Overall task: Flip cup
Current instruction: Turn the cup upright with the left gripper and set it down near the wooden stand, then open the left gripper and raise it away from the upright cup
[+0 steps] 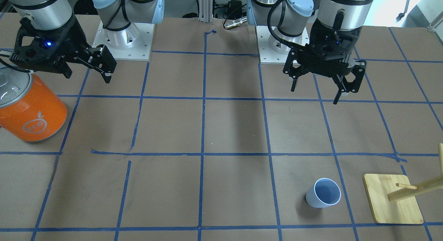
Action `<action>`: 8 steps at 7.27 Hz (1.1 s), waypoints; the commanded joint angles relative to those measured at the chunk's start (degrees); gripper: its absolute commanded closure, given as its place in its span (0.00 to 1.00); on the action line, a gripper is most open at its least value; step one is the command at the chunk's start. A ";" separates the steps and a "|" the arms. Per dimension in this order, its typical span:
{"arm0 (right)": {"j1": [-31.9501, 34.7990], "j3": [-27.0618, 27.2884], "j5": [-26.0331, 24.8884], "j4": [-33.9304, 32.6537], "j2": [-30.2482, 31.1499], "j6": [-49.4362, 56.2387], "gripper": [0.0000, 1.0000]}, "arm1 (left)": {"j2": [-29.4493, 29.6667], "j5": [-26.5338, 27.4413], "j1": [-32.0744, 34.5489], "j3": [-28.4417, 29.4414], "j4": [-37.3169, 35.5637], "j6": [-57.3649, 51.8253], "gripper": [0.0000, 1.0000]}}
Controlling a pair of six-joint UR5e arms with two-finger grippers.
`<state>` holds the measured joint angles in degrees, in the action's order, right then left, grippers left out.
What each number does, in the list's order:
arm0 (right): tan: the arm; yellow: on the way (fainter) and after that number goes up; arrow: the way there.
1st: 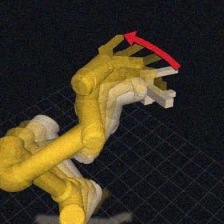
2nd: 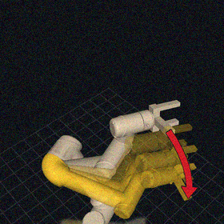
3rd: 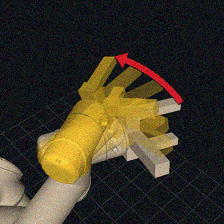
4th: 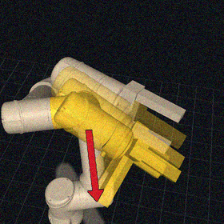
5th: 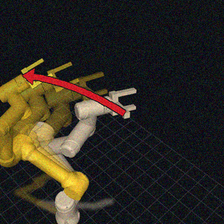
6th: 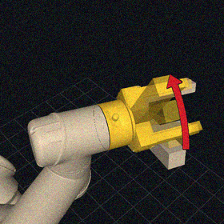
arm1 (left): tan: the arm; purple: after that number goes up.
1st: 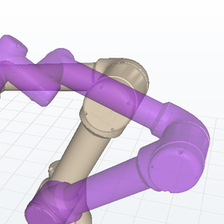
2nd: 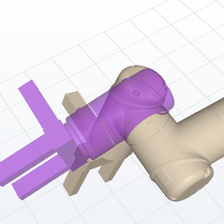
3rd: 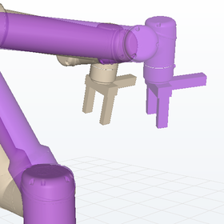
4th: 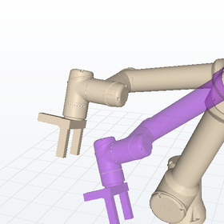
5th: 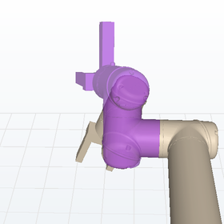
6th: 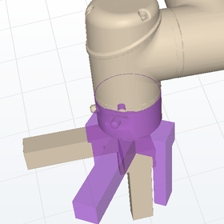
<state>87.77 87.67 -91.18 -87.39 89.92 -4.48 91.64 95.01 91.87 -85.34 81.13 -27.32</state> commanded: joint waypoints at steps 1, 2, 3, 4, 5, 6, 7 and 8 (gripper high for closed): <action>-0.06 0.05 -0.05 -0.06 -0.01 -0.01 0.00 | -0.41 -0.01 0.24 -0.70 0.79 6.69 0.00; -0.06 0.05 -0.05 -0.15 -0.01 0.08 0.00 | -0.67 0.26 0.24 -0.88 0.95 11.62 0.00; 0.12 0.05 0.12 0.29 0.08 -0.09 0.00 | -1.46 -0.61 0.24 -2.62 1.48 13.41 0.00; -0.05 0.05 -0.05 0.12 -0.01 0.17 0.00 | -2.94 -0.62 0.16 -5.16 0.87 13.43 0.00; -0.06 0.05 -0.05 0.03 -0.01 1.04 0.00 | -3.48 -0.62 0.16 -6.05 0.78 13.52 0.00; -0.06 0.05 -0.14 0.12 0.17 1.66 0.00 | -3.66 -0.62 0.07 -6.15 0.78 13.26 0.00; 0.12 0.05 0.12 0.03 -0.01 1.75 0.00 | -3.66 -0.53 0.15 -6.15 0.78 13.25 0.00; 0.29 0.05 0.38 0.03 -0.01 1.58 0.00 | -3.66 -0.53 0.16 -6.15 0.78 13.25 0.00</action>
<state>87.87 87.72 -91.06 -87.34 89.95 -2.91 88.04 94.45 92.00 -91.41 81.92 -14.05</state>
